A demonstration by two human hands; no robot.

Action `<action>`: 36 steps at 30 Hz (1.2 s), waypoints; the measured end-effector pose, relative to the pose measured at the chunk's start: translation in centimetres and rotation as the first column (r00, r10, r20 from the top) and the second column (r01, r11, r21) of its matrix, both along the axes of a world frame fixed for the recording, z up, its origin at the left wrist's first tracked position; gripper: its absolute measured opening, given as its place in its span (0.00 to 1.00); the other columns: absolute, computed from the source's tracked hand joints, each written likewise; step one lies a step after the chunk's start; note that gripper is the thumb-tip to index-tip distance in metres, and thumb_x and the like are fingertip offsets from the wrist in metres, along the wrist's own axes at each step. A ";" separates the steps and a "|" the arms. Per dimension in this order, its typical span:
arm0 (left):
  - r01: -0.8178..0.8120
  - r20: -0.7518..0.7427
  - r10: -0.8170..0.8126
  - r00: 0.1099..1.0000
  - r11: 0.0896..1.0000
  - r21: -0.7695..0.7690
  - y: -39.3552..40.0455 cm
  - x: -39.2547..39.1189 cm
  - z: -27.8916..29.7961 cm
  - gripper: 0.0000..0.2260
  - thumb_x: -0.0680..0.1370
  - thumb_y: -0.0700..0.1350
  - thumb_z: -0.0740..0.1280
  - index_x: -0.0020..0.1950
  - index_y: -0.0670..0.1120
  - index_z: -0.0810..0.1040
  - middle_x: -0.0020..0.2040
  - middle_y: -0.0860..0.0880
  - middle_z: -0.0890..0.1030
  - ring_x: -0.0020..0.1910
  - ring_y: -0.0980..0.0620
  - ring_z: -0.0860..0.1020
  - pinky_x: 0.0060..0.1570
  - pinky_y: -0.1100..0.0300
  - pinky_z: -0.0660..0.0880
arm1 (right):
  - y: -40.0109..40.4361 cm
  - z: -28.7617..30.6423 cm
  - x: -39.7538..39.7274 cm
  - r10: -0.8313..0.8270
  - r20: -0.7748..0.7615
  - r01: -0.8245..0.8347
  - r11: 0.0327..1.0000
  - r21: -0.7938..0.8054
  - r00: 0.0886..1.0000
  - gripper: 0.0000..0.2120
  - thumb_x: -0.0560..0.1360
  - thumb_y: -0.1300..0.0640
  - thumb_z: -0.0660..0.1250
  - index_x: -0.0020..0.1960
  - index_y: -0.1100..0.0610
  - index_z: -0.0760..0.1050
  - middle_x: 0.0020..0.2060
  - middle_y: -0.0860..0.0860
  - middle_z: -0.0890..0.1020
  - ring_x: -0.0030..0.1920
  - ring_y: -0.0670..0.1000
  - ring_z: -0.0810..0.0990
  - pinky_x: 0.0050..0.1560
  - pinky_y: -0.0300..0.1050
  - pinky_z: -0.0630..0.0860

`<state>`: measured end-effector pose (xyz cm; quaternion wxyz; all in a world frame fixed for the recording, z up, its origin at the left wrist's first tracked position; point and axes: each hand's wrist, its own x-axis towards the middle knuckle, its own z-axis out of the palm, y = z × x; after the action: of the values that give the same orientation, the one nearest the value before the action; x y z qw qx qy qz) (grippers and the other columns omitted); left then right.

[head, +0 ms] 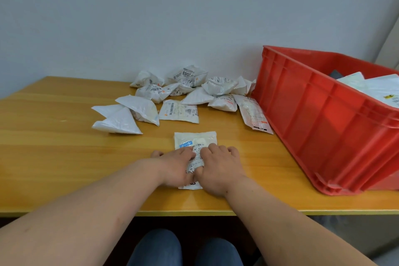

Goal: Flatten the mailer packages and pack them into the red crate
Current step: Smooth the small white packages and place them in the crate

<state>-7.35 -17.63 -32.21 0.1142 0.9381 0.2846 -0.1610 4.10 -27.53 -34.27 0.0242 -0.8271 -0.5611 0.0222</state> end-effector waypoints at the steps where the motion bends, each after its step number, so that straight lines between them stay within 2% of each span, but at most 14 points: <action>1: 0.002 0.006 -0.002 1.000 1.000 0.004 0.2 0.0 0.1 0.33 0.79 0.65 0.56 0.79 0.54 0.51 0.80 0.58 0.50 0.77 0.55 0.56 0.72 0.47 0.53 | 0.1 -0.3 -0.1 0.002 0.012 -0.003 1.000 0.016 1.000 0.38 0.67 0.40 0.36 0.69 0.50 0.66 0.64 0.49 0.70 0.66 0.54 0.68 0.70 0.56 0.57; 3: 0.007 0.020 -0.007 1.000 1.000 0.003 0.5 0.0 0.1 0.33 0.78 0.65 0.57 0.79 0.54 0.52 0.79 0.59 0.52 0.76 0.55 0.58 0.71 0.48 0.53 | 0.1 -1.1 -0.1 0.002 0.006 -0.003 0.999 0.039 1.000 0.40 0.67 0.38 0.33 0.74 0.47 0.62 0.69 0.47 0.67 0.68 0.52 0.65 0.70 0.56 0.57; 5: 0.010 0.035 -0.010 0.999 1.000 -0.011 0.7 0.0 -0.1 0.33 0.79 0.65 0.57 0.79 0.55 0.51 0.79 0.59 0.51 0.76 0.55 0.57 0.72 0.48 0.51 | 0.2 -1.4 0.1 -0.009 -0.008 0.010 0.999 0.032 1.000 0.38 0.71 0.37 0.34 0.77 0.45 0.57 0.73 0.46 0.63 0.72 0.51 0.62 0.71 0.57 0.56; 8: 0.021 0.042 -0.021 0.999 1.000 0.007 1.2 0.1 -0.8 0.32 0.80 0.64 0.53 0.80 0.54 0.46 0.80 0.58 0.45 0.78 0.56 0.51 0.75 0.45 0.46 | 0.9 -1.2 0.6 -0.018 0.007 0.018 1.000 -0.024 1.000 0.29 0.81 0.39 0.42 0.80 0.46 0.52 0.76 0.46 0.59 0.75 0.51 0.59 0.74 0.59 0.52; 12: 0.058 0.038 -0.062 0.997 0.994 0.095 2.0 0.6 -1.1 0.31 0.82 0.61 0.49 0.80 0.53 0.41 0.80 0.56 0.40 0.79 0.55 0.43 0.75 0.44 0.46 | 2.2 -1.0 0.9 -0.048 0.005 0.048 0.999 -0.022 0.999 0.26 0.83 0.42 0.44 0.80 0.45 0.49 0.78 0.47 0.57 0.77 0.52 0.56 0.75 0.60 0.48; 15: 0.068 0.113 -0.089 0.990 0.982 0.178 2.7 0.8 -1.6 0.29 0.82 0.60 0.50 0.80 0.53 0.46 0.80 0.54 0.46 0.78 0.52 0.51 0.75 0.46 0.48 | 3.0 -1.2 1.0 -0.007 0.013 0.006 0.997 0.079 1.000 0.24 0.83 0.45 0.44 0.79 0.41 0.52 0.79 0.48 0.57 0.78 0.53 0.54 0.76 0.60 0.48; 17: 0.078 0.184 -0.118 0.976 0.974 0.213 3.2 0.9 -2.2 0.27 0.82 0.60 0.51 0.79 0.53 0.51 0.79 0.53 0.52 0.76 0.53 0.58 0.74 0.48 0.49 | 3.3 -1.2 1.1 0.033 0.039 -0.037 0.993 0.109 0.999 0.29 0.78 0.45 0.38 0.78 0.41 0.57 0.78 0.47 0.61 0.77 0.54 0.57 0.75 0.59 0.52; 19: 0.090 0.221 -0.135 0.966 0.976 0.200 3.7 1.3 -2.6 0.28 0.82 0.61 0.50 0.79 0.53 0.50 0.79 0.54 0.53 0.76 0.54 0.58 0.74 0.49 0.48 | 3.7 -1.0 1.6 0.030 0.028 -0.033 0.996 0.086 0.999 0.34 0.74 0.43 0.34 0.78 0.42 0.56 0.77 0.45 0.63 0.76 0.51 0.59 0.75 0.56 0.55; 22: 0.093 0.201 -0.126 0.972 0.981 0.168 4.2 1.9 -2.4 0.29 0.82 0.61 0.49 0.80 0.51 0.48 0.80 0.52 0.53 0.77 0.54 0.57 0.76 0.48 0.45 | 4.1 -1.0 3.2 -0.029 0.001 0.029 0.998 0.048 1.000 0.25 0.83 0.46 0.45 0.80 0.46 0.52 0.78 0.43 0.60 0.77 0.49 0.57 0.76 0.54 0.54; 24: 0.087 0.198 -0.127 0.972 0.977 0.197 5.0 2.1 -2.1 0.26 0.83 0.61 0.48 0.78 0.52 0.54 0.79 0.53 0.57 0.76 0.53 0.58 0.76 0.47 0.45 | 4.4 -0.8 4.5 -0.073 0.009 0.073 0.997 0.020 0.997 0.25 0.84 0.48 0.48 0.80 0.48 0.54 0.79 0.44 0.58 0.78 0.49 0.56 0.76 0.55 0.54; 27: -0.035 0.219 -0.039 0.975 0.945 0.324 7.1 1.5 -1.2 0.21 0.83 0.57 0.49 0.74 0.53 0.64 0.77 0.53 0.61 0.75 0.53 0.59 0.73 0.46 0.49 | 4.8 0.2 6.0 -0.139 0.043 0.140 0.989 -0.036 0.989 0.26 0.83 0.54 0.50 0.80 0.48 0.54 0.80 0.46 0.56 0.79 0.51 0.53 0.78 0.58 0.49; 30: -0.177 0.203 0.093 0.975 0.876 0.449 9.5 0.5 -0.3 0.19 0.82 0.53 0.53 0.71 0.53 0.69 0.78 0.51 0.57 0.76 0.51 0.55 0.72 0.45 0.48 | 5.7 1.5 6.2 -0.169 0.142 0.171 0.985 -0.001 0.975 0.28 0.79 0.59 0.55 0.78 0.50 0.58 0.79 0.49 0.57 0.79 0.54 0.50 0.77 0.61 0.40; 33: -0.241 0.137 0.200 0.970 0.840 0.486 11.5 -0.3 0.5 0.19 0.80 0.51 0.55 0.70 0.53 0.71 0.81 0.49 0.48 0.79 0.49 0.45 0.73 0.43 0.42 | 7.4 2.2 4.6 -0.088 0.157 0.073 0.992 0.099 0.984 0.26 0.76 0.61 0.57 0.74 0.52 0.66 0.77 0.51 0.60 0.79 0.55 0.50 0.76 0.63 0.36; 36: -0.241 0.040 0.261 0.965 0.810 0.535 12.8 -1.1 1.2 0.19 0.80 0.48 0.56 0.70 0.54 0.72 0.81 0.49 0.41 0.78 0.47 0.37 0.72 0.38 0.34 | 9.4 2.2 2.5 0.038 0.128 -0.054 0.991 0.123 0.991 0.25 0.75 0.62 0.56 0.71 0.53 0.68 0.76 0.52 0.62 0.78 0.55 0.50 0.76 0.62 0.33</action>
<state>-8.48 -4.81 -31.04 -0.1368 0.8837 0.4414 -0.0752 6.57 -18.14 -32.04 0.0408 -0.8105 -0.5807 -0.0648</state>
